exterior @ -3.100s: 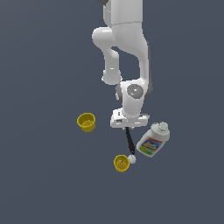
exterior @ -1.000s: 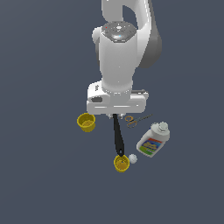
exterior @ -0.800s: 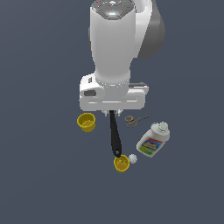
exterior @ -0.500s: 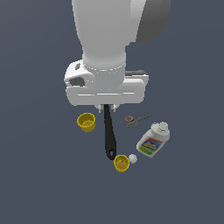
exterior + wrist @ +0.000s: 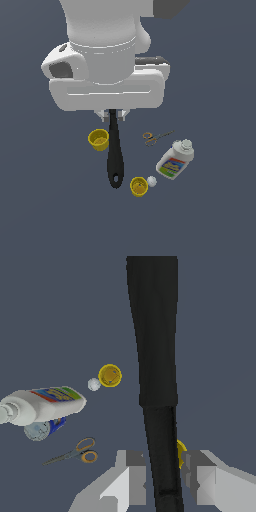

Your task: Pick up a designated object from a clutter of objects.

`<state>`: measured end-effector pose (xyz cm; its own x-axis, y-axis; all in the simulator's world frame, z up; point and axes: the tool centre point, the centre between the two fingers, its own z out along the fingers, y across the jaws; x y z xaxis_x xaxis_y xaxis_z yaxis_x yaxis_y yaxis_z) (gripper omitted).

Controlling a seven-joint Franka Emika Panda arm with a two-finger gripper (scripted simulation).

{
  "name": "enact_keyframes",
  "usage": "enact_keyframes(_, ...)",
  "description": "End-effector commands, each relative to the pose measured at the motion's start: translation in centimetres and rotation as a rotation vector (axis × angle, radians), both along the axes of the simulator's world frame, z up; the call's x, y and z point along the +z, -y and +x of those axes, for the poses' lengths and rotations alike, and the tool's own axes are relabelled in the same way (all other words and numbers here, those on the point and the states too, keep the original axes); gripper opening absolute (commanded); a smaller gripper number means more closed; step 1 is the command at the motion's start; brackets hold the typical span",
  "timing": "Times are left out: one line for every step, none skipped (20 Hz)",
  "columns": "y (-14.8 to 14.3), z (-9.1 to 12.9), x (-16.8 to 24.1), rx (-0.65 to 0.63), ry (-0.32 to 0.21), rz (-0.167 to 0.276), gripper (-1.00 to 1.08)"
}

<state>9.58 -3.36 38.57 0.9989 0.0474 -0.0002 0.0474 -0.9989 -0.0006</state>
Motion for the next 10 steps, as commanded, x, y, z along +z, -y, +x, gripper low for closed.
enact_keyframes(0.3,0.4,1.0,0.000,0.001,0.000,-1.00)
enact_keyframes(0.4,0.5,1.2,0.000,0.000,-0.001,-1.00)
enact_keyframes(0.4,0.7,1.4,0.000,0.000,-0.001,-1.00)
enact_keyframes(0.5,0.8,1.6,0.000,0.000,-0.001,-1.00)
enact_keyframes(0.6,0.8,1.8,0.000,0.000,-0.001,-1.00)
enact_keyframes(0.6,0.9,1.9,0.000,0.000,-0.001,-1.00)
enact_keyframes(0.7,1.0,2.1,0.000,0.000,-0.001,-1.00)
enact_keyframes(0.7,1.0,2.1,0.000,0.000,-0.001,-1.00)
enact_keyframes(0.7,1.1,2.2,0.000,0.000,-0.001,-1.00)
enact_keyframes(0.7,1.1,2.3,0.000,0.000,-0.001,-1.00)
